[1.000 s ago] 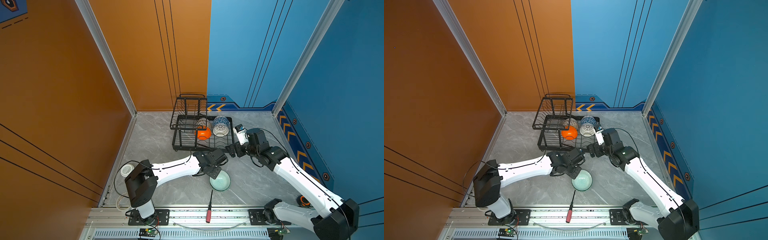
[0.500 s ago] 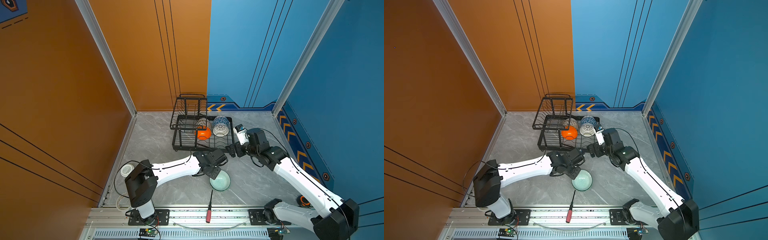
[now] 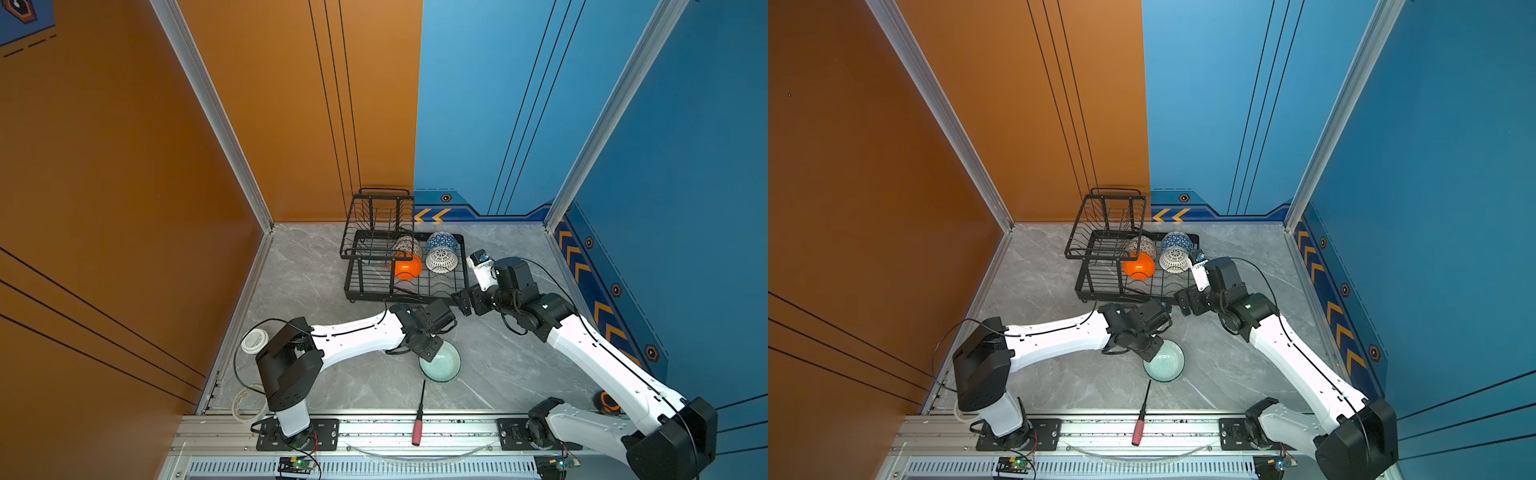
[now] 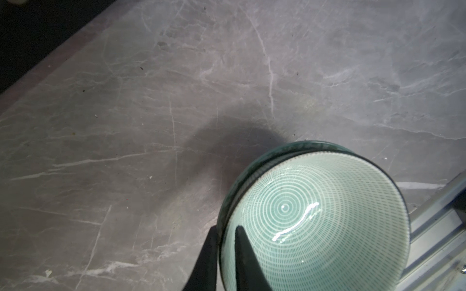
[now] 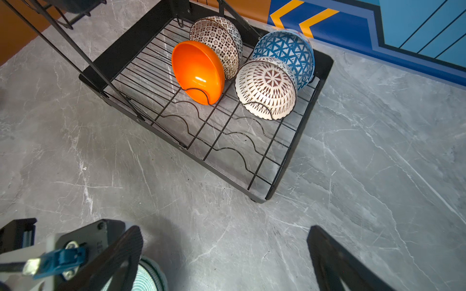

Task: Load the bowls into the dish rack
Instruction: 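Close the left gripper on the near rim of the pale green bowl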

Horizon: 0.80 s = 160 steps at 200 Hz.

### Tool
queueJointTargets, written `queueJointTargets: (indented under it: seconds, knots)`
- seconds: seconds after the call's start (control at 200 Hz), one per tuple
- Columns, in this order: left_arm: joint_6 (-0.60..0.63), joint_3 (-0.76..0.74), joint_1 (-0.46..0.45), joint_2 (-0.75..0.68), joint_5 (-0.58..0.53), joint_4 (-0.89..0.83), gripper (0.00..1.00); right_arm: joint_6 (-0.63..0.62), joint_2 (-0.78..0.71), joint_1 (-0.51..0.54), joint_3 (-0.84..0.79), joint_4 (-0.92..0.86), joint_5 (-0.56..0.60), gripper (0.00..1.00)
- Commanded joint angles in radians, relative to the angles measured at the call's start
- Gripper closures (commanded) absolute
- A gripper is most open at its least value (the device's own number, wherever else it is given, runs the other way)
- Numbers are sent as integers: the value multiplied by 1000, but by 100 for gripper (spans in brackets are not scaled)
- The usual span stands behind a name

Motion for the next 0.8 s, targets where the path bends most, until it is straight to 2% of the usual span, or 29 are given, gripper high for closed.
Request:
queueJointTargets:
  seconds: [0.0, 0.546, 0.796]
  knots:
    - [-14, -16, 7, 13, 26, 7, 83, 11, -3, -3, -12, -17, -14, 0]
    - [-14, -10, 6, -10, -2, -4, 92, 11, -12, -9, -21, -16, -16, 0]
    - [-8, 26, -7, -20, -73, -46, 98, 10, -23, -14, -29, -17, -19, 0]
